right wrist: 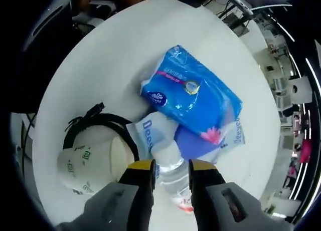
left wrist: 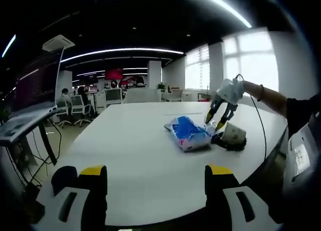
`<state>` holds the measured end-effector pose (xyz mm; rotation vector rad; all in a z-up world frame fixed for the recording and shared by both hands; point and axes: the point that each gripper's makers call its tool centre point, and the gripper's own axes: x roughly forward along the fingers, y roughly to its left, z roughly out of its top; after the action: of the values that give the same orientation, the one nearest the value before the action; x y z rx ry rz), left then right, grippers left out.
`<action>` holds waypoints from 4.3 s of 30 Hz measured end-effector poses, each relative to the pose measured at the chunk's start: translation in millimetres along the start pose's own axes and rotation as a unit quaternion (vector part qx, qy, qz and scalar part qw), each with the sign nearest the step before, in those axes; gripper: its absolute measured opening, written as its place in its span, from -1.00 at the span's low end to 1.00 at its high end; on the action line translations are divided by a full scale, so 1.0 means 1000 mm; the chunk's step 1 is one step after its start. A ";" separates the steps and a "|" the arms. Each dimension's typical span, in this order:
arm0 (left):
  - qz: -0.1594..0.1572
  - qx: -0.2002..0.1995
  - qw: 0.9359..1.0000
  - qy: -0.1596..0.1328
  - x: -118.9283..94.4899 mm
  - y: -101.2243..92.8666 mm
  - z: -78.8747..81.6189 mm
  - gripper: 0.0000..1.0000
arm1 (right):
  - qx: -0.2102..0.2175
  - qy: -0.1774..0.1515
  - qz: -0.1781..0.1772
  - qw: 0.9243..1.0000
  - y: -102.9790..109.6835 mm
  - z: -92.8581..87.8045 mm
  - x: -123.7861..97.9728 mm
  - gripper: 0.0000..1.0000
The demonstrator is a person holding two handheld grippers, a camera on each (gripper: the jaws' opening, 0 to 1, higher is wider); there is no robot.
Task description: Arrange the tabletop items into an orderly group along one side of the table until the central work area is clear of visible clutter.
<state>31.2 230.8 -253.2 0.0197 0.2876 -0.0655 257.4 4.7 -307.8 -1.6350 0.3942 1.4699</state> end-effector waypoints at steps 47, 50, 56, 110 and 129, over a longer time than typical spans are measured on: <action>-0.007 -0.006 1.000 -0.005 0.000 -0.006 0.003 0.51 | -0.002 -0.003 -0.012 1.000 -0.010 0.005 0.013 -0.60; -0.010 -0.011 1.000 -0.011 -0.001 -0.007 0.005 0.51 | 0.026 -0.018 -0.030 0.999 -0.017 0.004 0.006 -0.60; -0.012 -0.007 1.000 -0.013 0.001 -0.010 0.007 0.51 | 0.050 -0.034 -0.052 0.997 -0.022 0.001 -0.007 -0.60; -0.063 0.006 0.998 -0.021 0.011 -0.039 0.016 0.46 | 0.511 -0.112 -0.319 0.790 -0.077 -0.139 -0.122 -0.58; -0.035 0.013 0.999 -0.002 0.011 -0.028 0.007 0.46 | 0.544 -0.102 -0.362 0.750 -0.067 -0.163 -0.132 -0.56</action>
<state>42.0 202.4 -249.8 0.0343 0.2834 -0.1392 377.3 -123.4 -174.1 -0.5189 0.3248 0.5473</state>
